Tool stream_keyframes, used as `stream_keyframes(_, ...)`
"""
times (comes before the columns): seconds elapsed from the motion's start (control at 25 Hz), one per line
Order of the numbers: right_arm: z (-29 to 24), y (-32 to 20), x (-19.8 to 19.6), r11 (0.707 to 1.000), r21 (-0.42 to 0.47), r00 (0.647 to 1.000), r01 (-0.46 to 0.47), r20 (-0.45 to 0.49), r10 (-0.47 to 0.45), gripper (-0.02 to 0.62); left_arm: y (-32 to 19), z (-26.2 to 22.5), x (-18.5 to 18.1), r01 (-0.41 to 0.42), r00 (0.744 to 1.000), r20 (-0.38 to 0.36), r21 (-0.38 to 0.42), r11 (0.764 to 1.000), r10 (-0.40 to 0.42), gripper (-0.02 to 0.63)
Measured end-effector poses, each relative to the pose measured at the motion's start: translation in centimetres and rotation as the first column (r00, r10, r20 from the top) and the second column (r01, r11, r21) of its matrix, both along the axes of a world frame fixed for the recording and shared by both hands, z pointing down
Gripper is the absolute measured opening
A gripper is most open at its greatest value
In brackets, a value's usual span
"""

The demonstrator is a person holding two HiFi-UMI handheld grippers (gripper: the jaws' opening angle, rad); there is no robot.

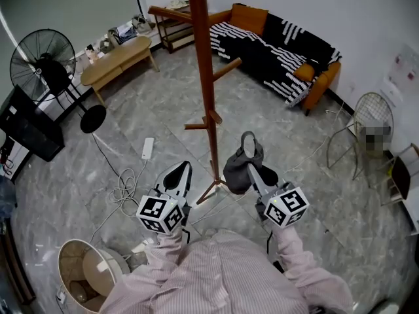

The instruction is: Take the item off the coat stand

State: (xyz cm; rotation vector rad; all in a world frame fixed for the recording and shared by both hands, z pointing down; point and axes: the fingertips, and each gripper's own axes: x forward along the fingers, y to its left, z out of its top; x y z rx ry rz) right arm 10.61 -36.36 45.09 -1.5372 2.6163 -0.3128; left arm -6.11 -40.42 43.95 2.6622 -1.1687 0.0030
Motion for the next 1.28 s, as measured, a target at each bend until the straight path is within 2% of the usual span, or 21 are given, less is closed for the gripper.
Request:
stream_keyframes(0.36, 1.3, 0.6, 0.5, 0.999, -0.023, 0.999, -0.043, -0.003, 0.043, 0.025, 0.3, 0.8, -0.7, 0.017, 0.999, 0.030, 0.008, 1.000, -0.017, 0.002)
stream_keyframes(1.28, 0.4, -0.7, 0.9, 0.997, -0.021, 0.997, -0.079, -0.002, 0.079, 0.025, -0.9, 1.1, -1.3, 0.029, 0.999, 0.038, -0.005, 1.000, -0.028, 0.002)
